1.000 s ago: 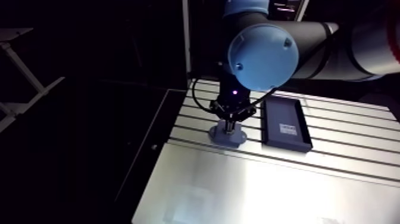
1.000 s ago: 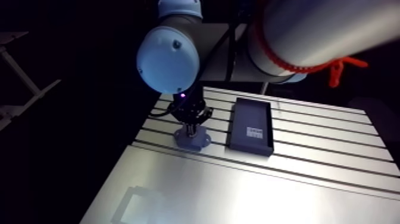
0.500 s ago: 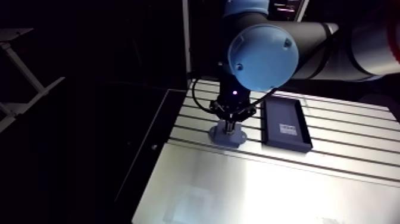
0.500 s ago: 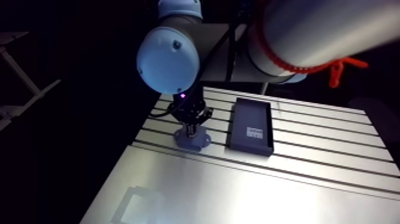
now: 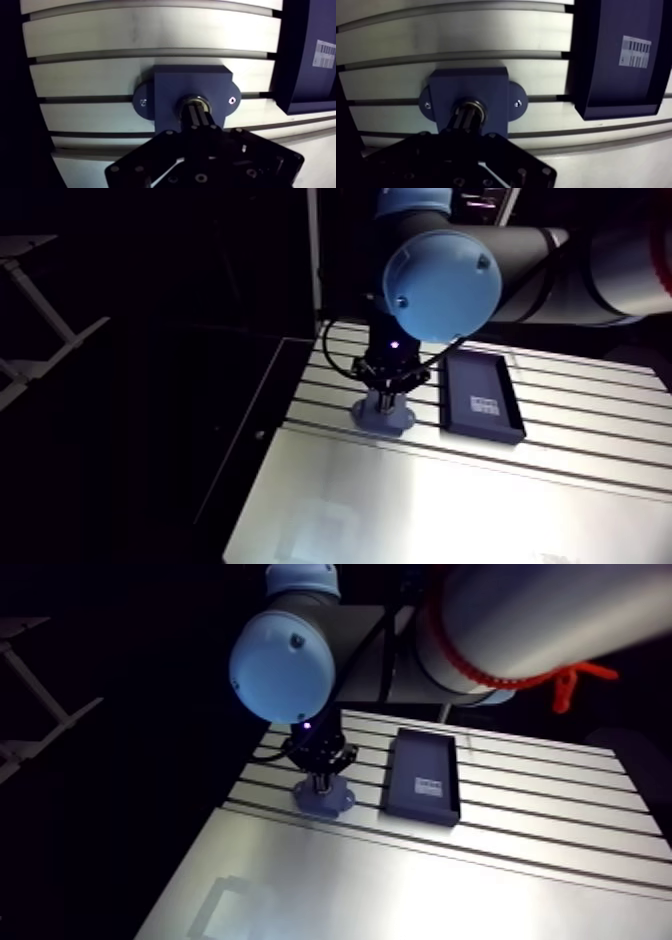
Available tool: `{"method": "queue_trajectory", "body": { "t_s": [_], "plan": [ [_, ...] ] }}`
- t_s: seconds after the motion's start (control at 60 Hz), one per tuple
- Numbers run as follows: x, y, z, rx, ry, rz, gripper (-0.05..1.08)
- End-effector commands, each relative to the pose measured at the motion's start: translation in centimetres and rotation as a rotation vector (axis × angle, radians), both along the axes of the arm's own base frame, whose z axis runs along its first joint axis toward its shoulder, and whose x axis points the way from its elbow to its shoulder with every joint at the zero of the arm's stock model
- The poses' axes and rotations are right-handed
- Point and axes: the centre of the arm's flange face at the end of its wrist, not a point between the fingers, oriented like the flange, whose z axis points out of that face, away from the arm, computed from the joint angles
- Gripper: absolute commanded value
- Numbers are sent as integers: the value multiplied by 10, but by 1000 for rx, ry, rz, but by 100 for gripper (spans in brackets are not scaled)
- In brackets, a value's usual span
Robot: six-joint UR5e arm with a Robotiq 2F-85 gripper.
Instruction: Pick up the bearing and press it into the housing until flush.
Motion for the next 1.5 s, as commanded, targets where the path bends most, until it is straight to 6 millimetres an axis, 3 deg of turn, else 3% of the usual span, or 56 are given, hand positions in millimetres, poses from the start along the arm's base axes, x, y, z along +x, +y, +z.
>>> {"method": "queue_trajectory", "body": {
  "t_s": [0.017,1.5],
  "plan": [
    [2,-1,-2,1,-5,2,107],
    [3,0,-3,2,-7,4,107]
  ]
}}
